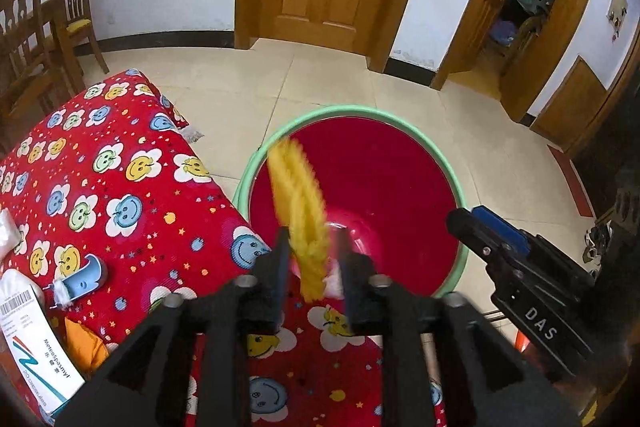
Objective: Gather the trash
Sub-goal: 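Carry both items over the red bin and open both grippers to drop them, then move both tools back over the table toward the remaining trash, then grasp the large crumpled tissue with the right gripper while the left grasps another foam net, then carry both items over the red bin and open both grippers, then move both tools back over the table toward the boxes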
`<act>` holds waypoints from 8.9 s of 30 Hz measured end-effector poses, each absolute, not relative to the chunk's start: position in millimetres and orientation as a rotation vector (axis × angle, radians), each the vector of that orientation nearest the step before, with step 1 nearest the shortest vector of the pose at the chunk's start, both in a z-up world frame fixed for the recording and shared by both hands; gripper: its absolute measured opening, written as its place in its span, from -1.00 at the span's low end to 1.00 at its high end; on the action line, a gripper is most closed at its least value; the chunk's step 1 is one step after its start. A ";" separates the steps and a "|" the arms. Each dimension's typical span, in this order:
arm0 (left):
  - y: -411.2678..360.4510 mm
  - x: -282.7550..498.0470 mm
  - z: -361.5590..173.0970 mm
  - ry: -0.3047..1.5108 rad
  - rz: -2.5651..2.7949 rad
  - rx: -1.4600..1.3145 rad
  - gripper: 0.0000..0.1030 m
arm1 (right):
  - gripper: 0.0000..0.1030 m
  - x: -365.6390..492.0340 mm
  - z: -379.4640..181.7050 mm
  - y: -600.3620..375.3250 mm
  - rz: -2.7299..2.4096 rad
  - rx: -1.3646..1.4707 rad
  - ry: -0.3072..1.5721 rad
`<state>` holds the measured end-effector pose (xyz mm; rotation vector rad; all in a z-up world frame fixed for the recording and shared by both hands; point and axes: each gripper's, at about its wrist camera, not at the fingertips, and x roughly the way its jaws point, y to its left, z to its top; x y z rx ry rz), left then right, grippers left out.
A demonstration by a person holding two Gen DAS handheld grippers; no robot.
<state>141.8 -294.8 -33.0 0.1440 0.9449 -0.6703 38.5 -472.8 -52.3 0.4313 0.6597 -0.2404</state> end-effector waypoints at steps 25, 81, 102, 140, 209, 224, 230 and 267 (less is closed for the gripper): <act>-215.8 119.4 35.3 0.841 -0.575 0.050 0.18 | 0.05 6.6 -20.1 -437.8 -0.188 0.423 0.622; 95.6 97.4 -62.5 0.980 0.057 -0.169 0.19 | 0.32 -36.8 -33.4 -214.4 0.224 0.203 0.814; 102.0 104.3 -73.0 0.979 0.004 -0.241 -0.23 | 0.18 -20.1 -64.3 -185.9 0.323 0.218 0.935; -1.2 52.6 8.7 0.823 -0.235 -0.140 -0.58 | -0.27 -24.3 -14.5 -272.9 0.178 0.311 0.738; -232.9 156.0 -16.7 0.907 -0.507 0.031 0.18 | 0.41 20.7 -29.7 -466.7 -0.307 0.472 0.650; -139.0 124.4 6.1 0.882 -0.371 -0.024 0.18 | 0.43 10.5 -4.7 -410.7 -0.211 0.430 0.634; -96.8 114.8 9.9 0.870 -0.301 -0.048 0.18 | 0.44 14.2 0.2 -386.1 -0.149 0.411 0.640; 28.0 128.1 -35.1 0.921 -0.068 -0.148 0.26 | 0.49 100.7 -22.5 -231.3 0.182 0.259 0.820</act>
